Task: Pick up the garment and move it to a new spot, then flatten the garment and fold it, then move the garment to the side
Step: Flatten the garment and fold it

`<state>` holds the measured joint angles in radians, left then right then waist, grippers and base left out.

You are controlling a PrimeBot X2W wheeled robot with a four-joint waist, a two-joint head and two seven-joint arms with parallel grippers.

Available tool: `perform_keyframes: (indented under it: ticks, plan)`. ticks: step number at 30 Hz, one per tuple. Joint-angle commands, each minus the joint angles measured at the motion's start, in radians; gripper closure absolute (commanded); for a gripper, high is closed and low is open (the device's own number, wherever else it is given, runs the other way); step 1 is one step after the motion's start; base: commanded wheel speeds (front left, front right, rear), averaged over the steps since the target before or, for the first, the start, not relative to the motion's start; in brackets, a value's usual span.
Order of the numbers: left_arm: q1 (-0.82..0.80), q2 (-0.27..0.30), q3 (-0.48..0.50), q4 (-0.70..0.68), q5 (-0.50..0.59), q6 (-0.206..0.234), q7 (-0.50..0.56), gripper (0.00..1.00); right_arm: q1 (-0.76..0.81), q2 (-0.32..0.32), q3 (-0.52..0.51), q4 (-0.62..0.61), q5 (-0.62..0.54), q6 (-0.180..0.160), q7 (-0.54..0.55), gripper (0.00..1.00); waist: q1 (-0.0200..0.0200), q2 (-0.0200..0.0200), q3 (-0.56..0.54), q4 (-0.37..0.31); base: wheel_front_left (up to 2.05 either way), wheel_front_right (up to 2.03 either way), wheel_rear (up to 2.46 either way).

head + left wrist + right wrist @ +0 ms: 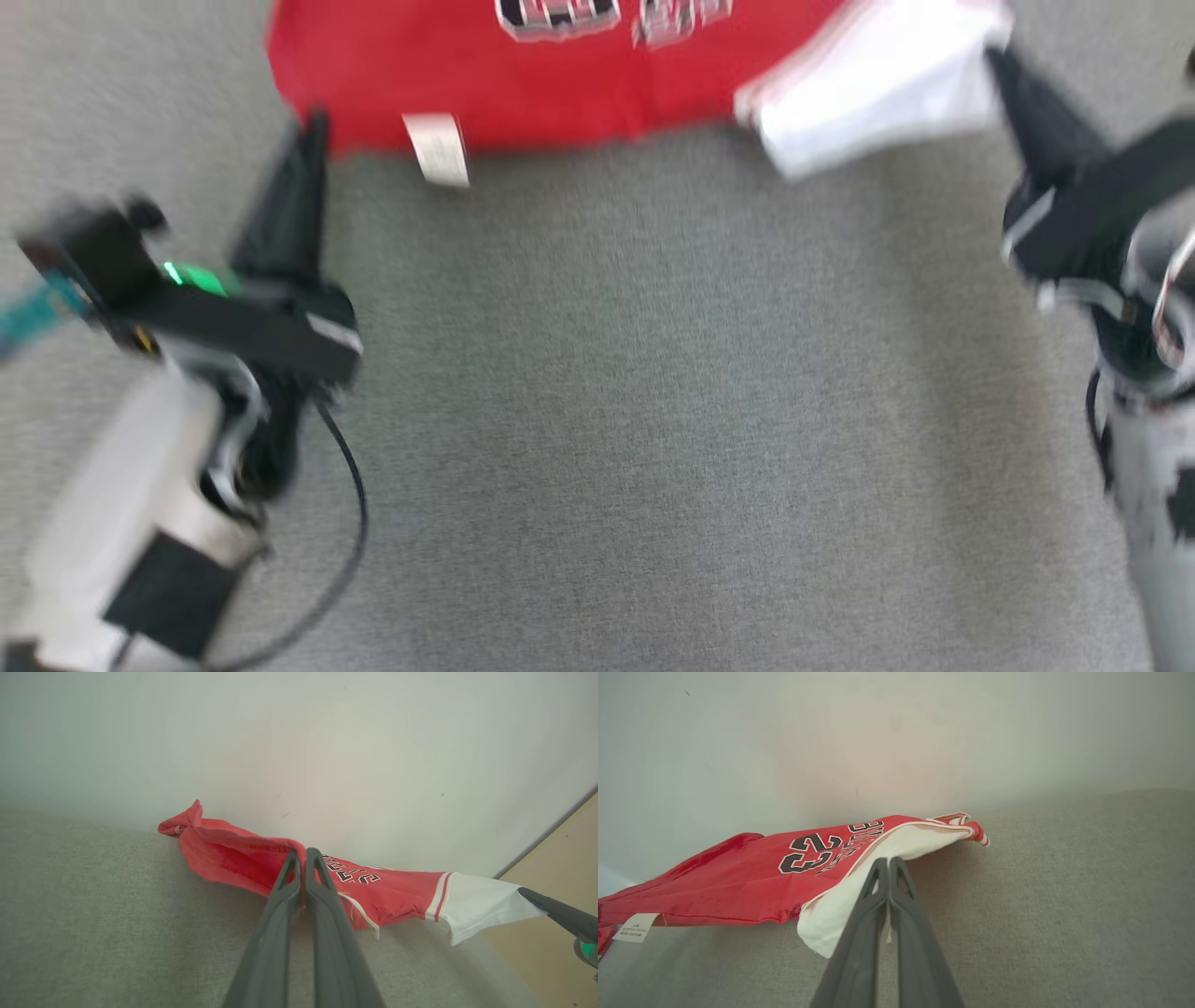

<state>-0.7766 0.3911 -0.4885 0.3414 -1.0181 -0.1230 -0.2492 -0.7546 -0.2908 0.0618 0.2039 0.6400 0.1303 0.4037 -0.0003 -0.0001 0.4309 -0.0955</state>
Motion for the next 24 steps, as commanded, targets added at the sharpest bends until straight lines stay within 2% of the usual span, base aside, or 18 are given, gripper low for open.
perform_keyframes:
  ticks: [1, 6, 13, 24]
  plan:
    - [0.045, -0.008, 0.0, -0.004, -0.014, 0.003, -0.006, 1.0, 0.057, 0.018, -0.027, -0.036, -0.02, 0.0, 0.038, 1.0, 0.0003, 0.0001, -0.081, 0.026, 0.0, 0.0, 0.0]
    - [0.163, -0.047, 0.027, -0.003, -0.052, 0.012, -0.014, 1.0, 0.242, 0.089, -0.112, -0.189, -0.096, 0.0, 0.202, 1.0, 0.0003, 0.0001, -0.126, 0.036, 0.0, 0.0, 0.0]
    - [0.294, -0.081, 0.046, 0.009, -0.029, 0.016, -0.016, 1.0, 0.452, 0.174, -0.199, -0.37, -0.171, 0.0, 0.405, 1.0, 0.0003, 0.0001, -0.174, 0.044, 0.0, 0.0, 0.0]
    - [0.482, -0.118, 0.07, 0.027, 0.035, 0.034, -0.016, 1.0, 0.659, 0.227, -0.279, -0.446, -0.25, 0.0, 0.53, 1.0, 0.0003, 0.0001, -0.244, 0.049, 0.0, 0.0, 0.0]
